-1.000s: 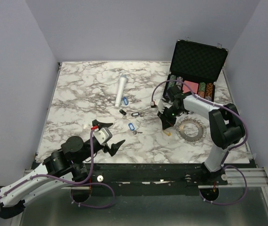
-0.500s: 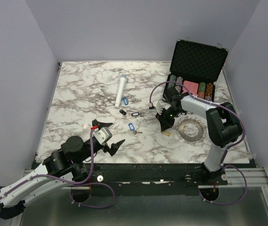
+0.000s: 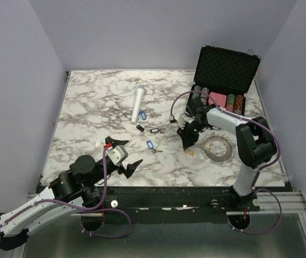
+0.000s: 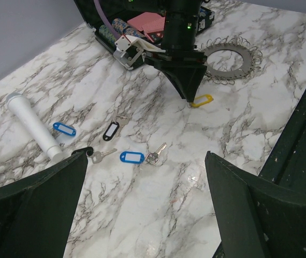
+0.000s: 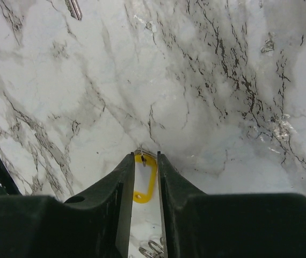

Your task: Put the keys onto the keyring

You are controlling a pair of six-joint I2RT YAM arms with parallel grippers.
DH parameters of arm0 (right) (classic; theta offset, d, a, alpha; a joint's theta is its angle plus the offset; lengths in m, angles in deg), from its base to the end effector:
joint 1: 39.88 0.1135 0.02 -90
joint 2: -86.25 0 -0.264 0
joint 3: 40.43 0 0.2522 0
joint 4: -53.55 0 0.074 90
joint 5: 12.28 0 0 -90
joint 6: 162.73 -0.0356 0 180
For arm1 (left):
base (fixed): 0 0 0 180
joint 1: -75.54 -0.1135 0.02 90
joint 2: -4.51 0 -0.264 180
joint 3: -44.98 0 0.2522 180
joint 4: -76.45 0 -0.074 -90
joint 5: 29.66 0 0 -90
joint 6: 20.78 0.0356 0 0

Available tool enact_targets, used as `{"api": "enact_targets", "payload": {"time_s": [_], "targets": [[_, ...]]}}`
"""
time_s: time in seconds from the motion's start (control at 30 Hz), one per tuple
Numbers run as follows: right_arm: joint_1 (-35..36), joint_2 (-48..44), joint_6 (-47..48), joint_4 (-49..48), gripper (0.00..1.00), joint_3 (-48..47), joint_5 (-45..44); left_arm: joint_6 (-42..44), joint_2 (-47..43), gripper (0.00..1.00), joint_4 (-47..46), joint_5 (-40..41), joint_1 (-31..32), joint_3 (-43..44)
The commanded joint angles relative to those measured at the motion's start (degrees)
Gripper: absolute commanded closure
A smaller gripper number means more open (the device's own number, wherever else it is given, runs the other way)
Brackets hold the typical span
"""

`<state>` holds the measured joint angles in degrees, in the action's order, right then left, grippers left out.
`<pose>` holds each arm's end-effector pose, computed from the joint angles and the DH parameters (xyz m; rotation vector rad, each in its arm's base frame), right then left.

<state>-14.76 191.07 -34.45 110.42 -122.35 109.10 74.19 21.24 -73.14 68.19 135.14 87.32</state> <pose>0.2985 0.1604 0.1678 -1.5357 2.3522 0.7548 0.0566 -0.0868 0.2894 0.8108 1.4826 -0.6088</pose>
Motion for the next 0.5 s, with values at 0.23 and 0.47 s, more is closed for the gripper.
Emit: {"api": "enact_targets", "payload": {"time_s": [0.23, 0.47], "targets": [[-4.5, -10.1, 4.0, 5.5, 0.60, -0.5, 9.5, -0.7, -2.0, 0.01, 0.2, -2.8, -1.2, 1.2], [-20.3, -25.6, 1.5, 1.9, 0.52, 6.8, 21.0, -4.4, -7.0, 0.01, -4.0, -5.2, -4.9, -0.3]]}}
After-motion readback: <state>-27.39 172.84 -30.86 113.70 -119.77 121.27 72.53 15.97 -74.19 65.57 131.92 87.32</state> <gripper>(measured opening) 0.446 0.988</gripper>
